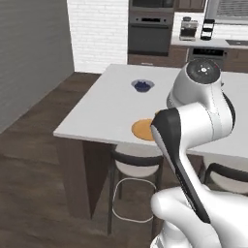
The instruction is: Start the toaster. Once the lever pops up, take the bread to the plate on the dining counter.
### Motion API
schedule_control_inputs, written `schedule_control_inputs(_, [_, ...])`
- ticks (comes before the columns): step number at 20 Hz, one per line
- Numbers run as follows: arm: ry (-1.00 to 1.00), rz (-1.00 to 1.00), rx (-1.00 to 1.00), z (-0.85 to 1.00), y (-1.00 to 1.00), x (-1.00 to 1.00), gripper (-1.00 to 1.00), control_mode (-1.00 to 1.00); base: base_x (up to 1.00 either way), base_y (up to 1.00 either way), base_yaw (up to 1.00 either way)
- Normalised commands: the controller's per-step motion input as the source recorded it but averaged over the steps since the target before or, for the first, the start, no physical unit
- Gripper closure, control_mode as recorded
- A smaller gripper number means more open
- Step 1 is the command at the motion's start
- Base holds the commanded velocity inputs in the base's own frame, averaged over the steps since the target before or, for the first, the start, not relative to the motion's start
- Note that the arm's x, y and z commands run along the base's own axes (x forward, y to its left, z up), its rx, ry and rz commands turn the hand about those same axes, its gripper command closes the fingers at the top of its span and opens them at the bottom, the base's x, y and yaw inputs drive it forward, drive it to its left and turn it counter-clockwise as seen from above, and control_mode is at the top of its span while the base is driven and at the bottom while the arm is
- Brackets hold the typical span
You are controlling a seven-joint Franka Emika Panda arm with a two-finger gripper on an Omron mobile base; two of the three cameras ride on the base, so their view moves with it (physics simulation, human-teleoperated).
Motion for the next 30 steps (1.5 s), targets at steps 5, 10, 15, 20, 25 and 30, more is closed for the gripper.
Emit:
schedule_control_inputs(5, [0.0,0.0,0.0,0.0,0.0,0.0,1.0,1.0,0.73,0.34,-0.39])
schedule_control_inputs(10, [0.0,0.0,0.0,0.0,0.0,0.0,1.0,1.0,0.66,0.33,-0.35])
schedule_control_inputs(15, [0.0,0.0,0.0,0.0,0.0,0.0,1.0,1.0,0.52,0.4,-0.31])
schedule_control_inputs(20, [0.0,0.0,0.0,0.0,0.0,0.0,1.0,1.0,0.13,0.09,-0.11])
schedule_control_inputs(25, [0.0,0.0,0.0,0.0,0.0,0.0,1.0,1.0,0.16,0.0,0.0])
schedule_control_inputs(30, [0.0,0.0,0.1,-0.08,-0.07,0.19,1.0,-1.0,0.24,0.0,0.0])
